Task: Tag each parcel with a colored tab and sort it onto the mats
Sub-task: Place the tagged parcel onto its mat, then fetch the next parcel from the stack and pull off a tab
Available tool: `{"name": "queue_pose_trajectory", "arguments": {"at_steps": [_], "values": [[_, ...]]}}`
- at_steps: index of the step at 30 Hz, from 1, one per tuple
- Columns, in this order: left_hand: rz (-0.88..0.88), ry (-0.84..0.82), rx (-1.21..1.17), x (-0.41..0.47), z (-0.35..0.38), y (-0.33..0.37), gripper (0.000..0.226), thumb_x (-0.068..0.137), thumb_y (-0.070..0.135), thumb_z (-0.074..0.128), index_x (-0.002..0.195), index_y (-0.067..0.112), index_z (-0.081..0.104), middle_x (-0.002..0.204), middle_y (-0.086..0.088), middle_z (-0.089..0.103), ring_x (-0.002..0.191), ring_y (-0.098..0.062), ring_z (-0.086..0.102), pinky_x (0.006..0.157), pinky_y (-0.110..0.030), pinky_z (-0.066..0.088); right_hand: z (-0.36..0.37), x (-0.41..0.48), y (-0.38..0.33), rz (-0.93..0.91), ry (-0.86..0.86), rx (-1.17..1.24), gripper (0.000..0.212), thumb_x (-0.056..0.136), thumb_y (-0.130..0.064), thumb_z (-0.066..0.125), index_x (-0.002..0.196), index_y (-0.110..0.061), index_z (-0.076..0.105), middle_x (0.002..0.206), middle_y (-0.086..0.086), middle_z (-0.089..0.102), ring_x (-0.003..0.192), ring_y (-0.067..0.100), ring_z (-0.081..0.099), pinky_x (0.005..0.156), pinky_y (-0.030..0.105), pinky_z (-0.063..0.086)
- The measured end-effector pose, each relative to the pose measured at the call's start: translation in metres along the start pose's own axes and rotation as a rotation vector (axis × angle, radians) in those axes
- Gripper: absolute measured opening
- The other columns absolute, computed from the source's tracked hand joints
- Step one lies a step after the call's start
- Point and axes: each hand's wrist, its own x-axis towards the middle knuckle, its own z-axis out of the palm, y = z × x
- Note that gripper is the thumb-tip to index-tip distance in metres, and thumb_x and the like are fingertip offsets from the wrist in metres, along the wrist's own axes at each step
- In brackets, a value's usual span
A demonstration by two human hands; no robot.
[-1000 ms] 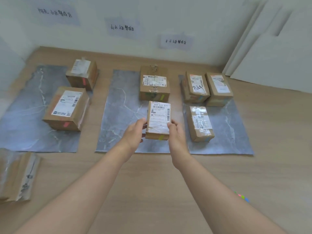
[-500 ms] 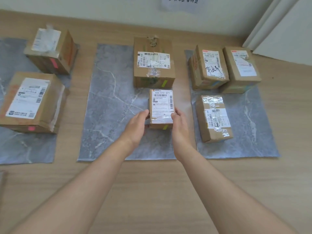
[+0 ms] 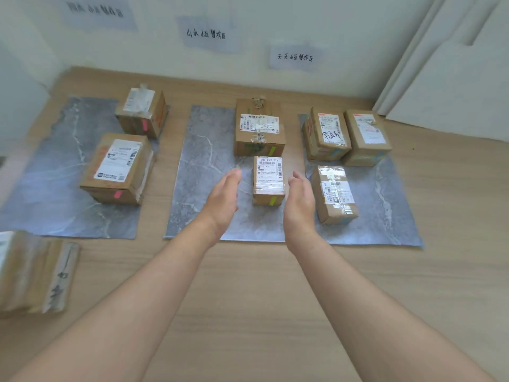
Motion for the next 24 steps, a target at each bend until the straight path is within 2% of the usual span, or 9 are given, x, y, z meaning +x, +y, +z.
{"name": "queue_pose_trajectory", "arguments": {"at_steps": [2, 5, 7, 9, 14, 18, 21, 23, 24], "values": [[0.056, -0.001, -0.007, -0.028, -0.003, 0.011, 0.050, 0.104, 0.050, 0.035, 0.151, 0.034, 0.036, 0.155, 0.008, 0.040, 0.139, -0.016, 0.041, 0.108, -0.037, 0.042, -0.007, -0.026, -0.012, -0.039, 0.001, 0.008, 0.040, 0.105, -0.029, 0.045, 0.143, -0.025, 0.054, 0.124, -0.017, 0.056, 0.117, 0.002, 0.049, 0.098, 0.025, 0.033], [0.119, 0.010, -0.034, -0.069, -0.011, 0.023, 0.050, 0.104, 0.049, 0.036, 0.152, 0.036, 0.034, 0.156, 0.007, 0.039, 0.139, -0.017, 0.041, 0.106, -0.036, 0.042, -0.017, -0.064, -0.024, -0.090, 0.004, 0.017, 0.037, 0.104, -0.029, 0.045, 0.139, -0.027, 0.057, 0.112, -0.026, 0.055, 0.103, -0.011, 0.048, 0.096, 0.023, 0.033], [0.151, 0.013, -0.049, -0.095, -0.016, 0.027, 0.050, 0.103, 0.050, 0.036, 0.152, 0.037, 0.034, 0.156, 0.008, 0.039, 0.140, -0.017, 0.041, 0.108, -0.037, 0.041, -0.023, -0.089, -0.028, -0.106, -0.010, 0.019, 0.036, 0.104, -0.031, 0.045, 0.137, -0.029, 0.058, 0.114, -0.025, 0.056, 0.107, -0.010, 0.049, 0.098, 0.025, 0.034], [0.179, 0.013, -0.050, -0.119, -0.019, 0.030, 0.050, 0.103, 0.052, 0.037, 0.151, 0.037, 0.036, 0.155, 0.008, 0.040, 0.138, -0.017, 0.042, 0.109, -0.039, 0.041, -0.030, -0.117, -0.033, -0.126, -0.026, 0.023, 0.035, 0.103, -0.033, 0.045, 0.135, -0.030, 0.060, 0.117, -0.024, 0.057, 0.117, -0.002, 0.052, 0.097, 0.025, 0.035], [0.219, 0.028, -0.062, -0.186, -0.017, 0.046, 0.051, 0.102, 0.052, 0.039, 0.149, 0.033, 0.039, 0.146, 0.009, 0.047, 0.129, -0.016, 0.048, 0.111, -0.042, 0.042, -0.057, -0.182, -0.054, -0.203, -0.078, 0.017, 0.031, 0.103, -0.035, 0.047, 0.130, -0.031, 0.062, 0.115, -0.026, 0.058, 0.120, 0.004, 0.053, 0.093, 0.024, 0.036], [0.294, 0.046, -0.074, -0.245, -0.016, 0.057, 0.048, 0.103, 0.049, 0.037, 0.149, 0.033, 0.040, 0.150, 0.007, 0.045, 0.133, -0.017, 0.046, 0.111, -0.043, 0.042, -0.076, -0.225, -0.068, -0.286, -0.098, 0.046, 0.042, 0.091, -0.044, 0.048, 0.129, -0.032, 0.064, 0.122, -0.019, 0.062, 0.125, 0.010, 0.055, 0.097, 0.028, 0.038], [0.335, 0.083, -0.079, -0.286, -0.017, 0.057, 0.049, 0.103, 0.050, 0.036, 0.150, 0.035, 0.039, 0.153, 0.006, 0.043, 0.136, -0.018, 0.045, 0.113, -0.044, 0.039, -0.087, -0.259, -0.071, -0.340, -0.159, 0.056, 0.044, 0.092, -0.044, 0.047, 0.131, -0.032, 0.063, 0.128, -0.015, 0.061, 0.128, 0.012, 0.054, 0.104, 0.030, 0.039], [0.345, 0.108, -0.093, -0.310, -0.023, 0.050, 0.045, 0.100, 0.056, 0.037, 0.142, 0.041, 0.046, 0.147, 0.008, 0.048, 0.132, -0.016, 0.047, 0.114, -0.048, 0.038, -0.092, -0.279, -0.070, -0.348, -0.197, 0.070, 0.047, 0.084, -0.048, 0.048, 0.126, -0.036, 0.064, 0.126, -0.016, 0.062, 0.127, 0.010, 0.055, 0.110, 0.033, 0.039], [0.340, 0.145, -0.087, -0.321, -0.027, 0.044, 0.037, 0.095, 0.063, 0.040, 0.127, 0.050, 0.054, 0.134, 0.009, 0.054, 0.121, -0.014, 0.052, 0.112, -0.052, 0.040, -0.094, -0.290, -0.069, -0.348, -0.219, 0.072, 0.047, 0.081, -0.049, 0.047, 0.123, -0.036, 0.064, 0.124, -0.017, 0.062, 0.126, 0.009, 0.054, 0.110, 0.033, 0.039]]}}
